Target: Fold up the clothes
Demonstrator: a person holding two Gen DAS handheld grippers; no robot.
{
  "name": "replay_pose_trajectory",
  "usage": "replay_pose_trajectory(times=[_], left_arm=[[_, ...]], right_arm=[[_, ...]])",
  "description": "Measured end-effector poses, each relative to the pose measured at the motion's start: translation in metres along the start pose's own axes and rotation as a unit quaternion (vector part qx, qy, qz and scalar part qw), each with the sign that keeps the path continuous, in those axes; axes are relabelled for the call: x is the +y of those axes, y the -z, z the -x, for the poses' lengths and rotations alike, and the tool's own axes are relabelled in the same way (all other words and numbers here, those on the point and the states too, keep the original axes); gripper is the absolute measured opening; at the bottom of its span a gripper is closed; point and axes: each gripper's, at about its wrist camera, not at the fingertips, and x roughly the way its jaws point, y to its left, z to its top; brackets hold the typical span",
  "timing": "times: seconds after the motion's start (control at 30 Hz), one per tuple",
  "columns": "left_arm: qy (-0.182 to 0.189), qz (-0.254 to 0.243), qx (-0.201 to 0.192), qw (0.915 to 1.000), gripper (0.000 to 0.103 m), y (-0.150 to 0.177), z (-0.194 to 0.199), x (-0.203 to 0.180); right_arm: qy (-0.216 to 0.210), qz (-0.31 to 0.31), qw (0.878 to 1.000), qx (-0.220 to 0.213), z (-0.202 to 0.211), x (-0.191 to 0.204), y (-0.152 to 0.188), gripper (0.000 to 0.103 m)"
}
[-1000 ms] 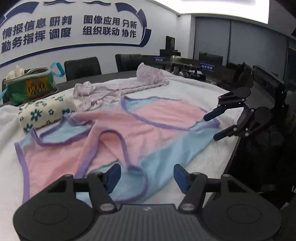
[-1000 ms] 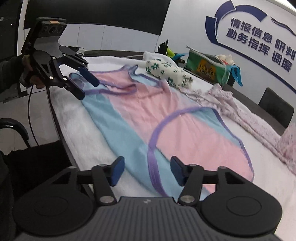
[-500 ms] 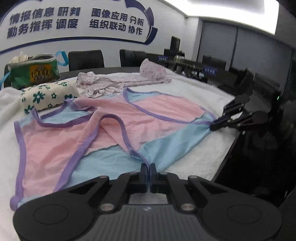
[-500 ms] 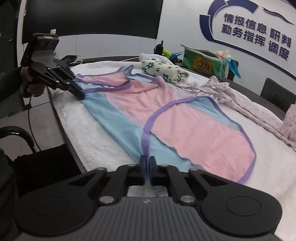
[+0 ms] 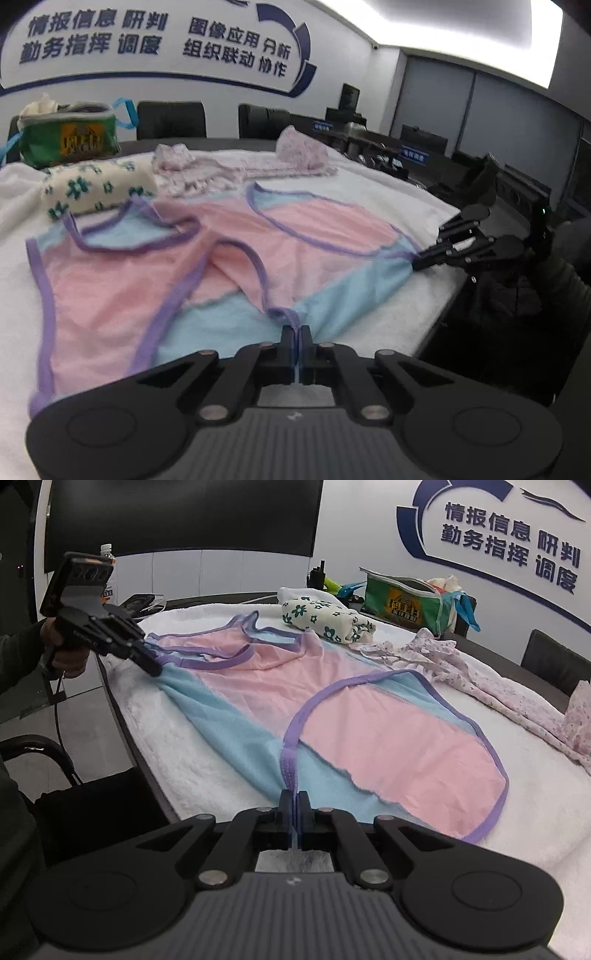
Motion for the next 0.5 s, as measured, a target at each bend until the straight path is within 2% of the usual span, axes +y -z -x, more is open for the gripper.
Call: replay_pose_trajectory(times=[0.17,0.33,0.4,0.5], left_arm=[[-0.015,-0.035,0.001,0.9993,0.000,-0.045,-0.002,0.013],[-0.064,-0.044,0.040,0.9961,0.002,-0.093,-0.045,0.049],[-0.087,0.006,0.069,0.9938,0.010,-0.103,-0.064,0.072],[-0.093,0.018,0.049,0.9943,0.017,-0.096,-0.034,0.083]], right_arm=[[0.007,0.021,0.999,-0.024,-0.002,-0.017,-0.021,0.001],[0.029,0.048,0.998,-0.035,-0.031,-0.058,-0.064,0.001],[0.049,0.028,0.998,-0.010,-0.055,-0.075,-0.079,0.006],[0.088,0.009,0.996,0.026,-0.082,-0.097,-0.095,0.016]])
